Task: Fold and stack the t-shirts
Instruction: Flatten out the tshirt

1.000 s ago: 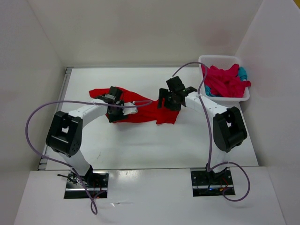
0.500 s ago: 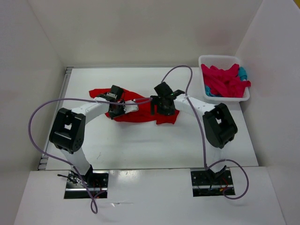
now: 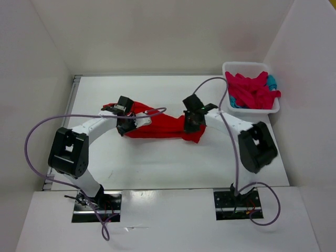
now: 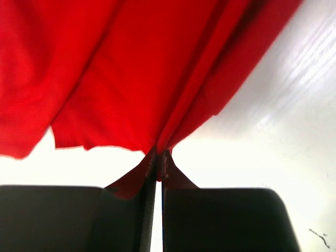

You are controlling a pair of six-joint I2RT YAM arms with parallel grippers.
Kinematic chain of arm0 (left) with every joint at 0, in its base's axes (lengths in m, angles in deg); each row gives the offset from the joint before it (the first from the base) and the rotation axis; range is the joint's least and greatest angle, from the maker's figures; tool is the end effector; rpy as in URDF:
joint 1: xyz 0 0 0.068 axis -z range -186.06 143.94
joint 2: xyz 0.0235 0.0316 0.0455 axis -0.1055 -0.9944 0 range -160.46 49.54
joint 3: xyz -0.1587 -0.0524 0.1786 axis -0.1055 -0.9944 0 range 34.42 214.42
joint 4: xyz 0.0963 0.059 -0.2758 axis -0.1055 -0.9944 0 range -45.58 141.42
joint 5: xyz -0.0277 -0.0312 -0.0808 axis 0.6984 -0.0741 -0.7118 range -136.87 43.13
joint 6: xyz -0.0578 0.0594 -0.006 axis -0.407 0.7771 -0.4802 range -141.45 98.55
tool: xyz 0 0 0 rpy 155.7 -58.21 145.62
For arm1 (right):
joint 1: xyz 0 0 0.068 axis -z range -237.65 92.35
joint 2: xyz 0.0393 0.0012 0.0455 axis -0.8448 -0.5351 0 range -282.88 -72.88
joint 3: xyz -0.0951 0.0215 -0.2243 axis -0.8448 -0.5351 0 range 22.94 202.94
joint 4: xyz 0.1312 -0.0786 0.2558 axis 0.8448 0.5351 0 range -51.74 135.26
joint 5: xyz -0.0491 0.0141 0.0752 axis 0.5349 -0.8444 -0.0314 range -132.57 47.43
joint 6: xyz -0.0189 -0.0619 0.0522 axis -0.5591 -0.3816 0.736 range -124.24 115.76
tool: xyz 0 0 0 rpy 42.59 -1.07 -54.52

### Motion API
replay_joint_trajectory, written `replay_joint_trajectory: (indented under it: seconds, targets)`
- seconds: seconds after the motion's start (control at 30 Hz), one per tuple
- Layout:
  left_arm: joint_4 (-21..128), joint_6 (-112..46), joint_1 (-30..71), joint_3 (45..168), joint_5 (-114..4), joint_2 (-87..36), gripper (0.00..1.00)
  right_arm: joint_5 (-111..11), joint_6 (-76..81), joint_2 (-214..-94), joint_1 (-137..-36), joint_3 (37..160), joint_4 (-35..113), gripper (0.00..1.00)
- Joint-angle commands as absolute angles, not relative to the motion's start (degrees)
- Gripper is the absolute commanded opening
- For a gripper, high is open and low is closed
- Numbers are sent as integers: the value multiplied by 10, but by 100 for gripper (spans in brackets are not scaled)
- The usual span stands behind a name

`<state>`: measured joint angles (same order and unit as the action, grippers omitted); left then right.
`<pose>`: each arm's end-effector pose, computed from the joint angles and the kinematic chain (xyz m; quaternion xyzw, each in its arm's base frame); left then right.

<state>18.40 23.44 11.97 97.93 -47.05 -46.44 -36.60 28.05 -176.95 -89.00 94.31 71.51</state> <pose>0.3583 -0.1169 0.1119 0.5103 0.8334 0.0478 0.2068 0.3523 0.2056 0.1050 0.0189 0.9766 0.0664 0.2036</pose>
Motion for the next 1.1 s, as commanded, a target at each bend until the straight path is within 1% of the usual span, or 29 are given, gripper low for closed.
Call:
replay_joint_trajectory:
  seconds: [0.0,0.03,0.1,0.13,0.17,0.2,0.23,0.27,0.3,0.33,0.4,0.47,0.5,0.53,0.57,0.6,0.63,0.67,0.73,0.87,1.07]
  targets:
    - [142,247,101,958,-456,-425,8,-487,274,-1605,-861,889,710,0]
    - [136,247,101,958,-450,-417,9,-533,265,-1585,-849,871,703,1]
    - [127,253,101,952,-450,-412,10,-605,260,-1565,-830,825,698,13]
    - [114,253,101,952,-455,-412,13,-627,260,-1565,-830,814,705,25]
    - [106,260,101,952,-465,-412,19,-632,251,-1572,-830,793,705,32]
    - [95,260,101,952,-472,-412,27,-632,245,-1589,-830,787,712,34]
    - [71,269,107,957,-480,-412,35,-632,245,-1595,-830,781,717,34]
    - [58,269,114,957,-496,-412,43,-622,245,-1595,-830,776,717,30]
    - [42,275,114,963,-503,-406,44,-612,255,-1595,-824,770,710,24]
    - [41,275,114,974,-509,-398,46,-598,260,-1595,-815,770,710,15]
    - [41,268,114,989,-514,-390,49,-587,266,-1589,-809,770,710,10]
    - [41,261,120,1017,-522,-384,52,-576,266,-1589,-801,778,716,10]
    - [41,256,125,1024,-522,-384,54,-576,266,-1595,-801,786,717,10]
    - [49,256,130,1024,-516,-384,54,-576,266,-1595,-801,794,717,10]
    - [68,256,147,1024,-493,-384,56,-576,266,-1603,-801,800,717,19]
    - [82,261,156,998,-474,-384,56,-576,261,-1603,-801,813,717,27]
    - [96,272,163,982,-455,-384,56,-576,261,-1609,-808,821,717,41]
    - [123,279,164,967,-428,-390,58,-576,261,-1615,-814,830,717,46]
    - [139,279,164,941,-413,-395,58,-558,261,-1622,-827,861,725,53]
    - [170,272,164,936,-403,-401,58,-544,273,-1630,-838,868,723,55]
    - [234,265,157,912,-353,-401,58,-550,273,-1624,-844,858,717,55]
